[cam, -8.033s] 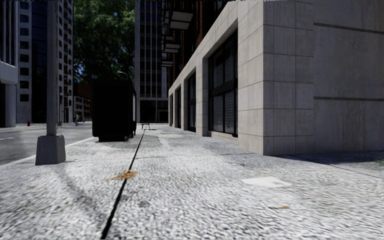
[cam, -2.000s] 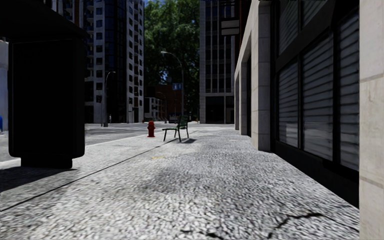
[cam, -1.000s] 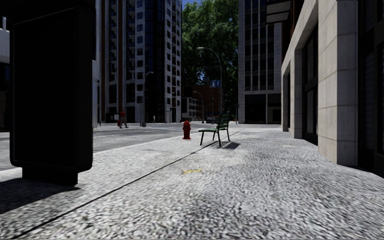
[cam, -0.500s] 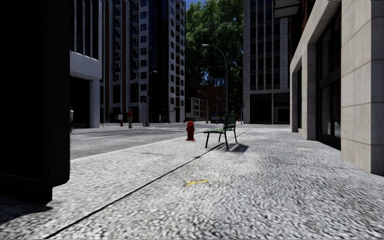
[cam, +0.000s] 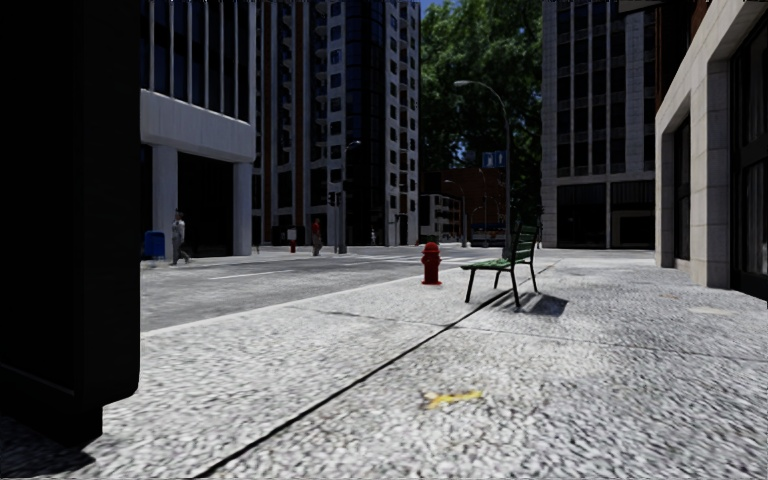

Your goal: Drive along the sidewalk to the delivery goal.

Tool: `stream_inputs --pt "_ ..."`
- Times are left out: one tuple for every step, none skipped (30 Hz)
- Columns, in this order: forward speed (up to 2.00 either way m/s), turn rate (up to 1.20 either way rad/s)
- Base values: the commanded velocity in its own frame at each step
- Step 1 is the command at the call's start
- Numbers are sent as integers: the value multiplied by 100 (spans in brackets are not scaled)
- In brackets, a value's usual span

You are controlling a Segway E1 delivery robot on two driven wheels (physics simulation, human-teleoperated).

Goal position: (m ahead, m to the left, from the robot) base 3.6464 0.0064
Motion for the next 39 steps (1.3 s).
stream_inputs --pt "96 38" --pt "96 38" --pt "96 38" --pt "96 38" --pt "95 38" --pt "95 38" --pt "95 38" --pt "95 37" --pt "95 33" --pt "95 33" --pt "95 22" --pt "95 5" --pt "95 0" --pt "95 0" --pt "95 0" --pt "95 0" --pt "95 0" --pt "95 0" --pt "95 0" --pt "95 0" --pt "95 0" --pt "95 0" --pt "95 0" --pt "95 0" --pt "95 0" --pt "95 0" --pt "95 0" --pt "95 0" --pt "95 0" --pt "95 0" --pt "95 0" --pt "95 0" --pt "95 0" --pt "95 0" --pt "95 0" --pt "95 0" --pt "95 0" --pt "95 0" --pt "95 0"
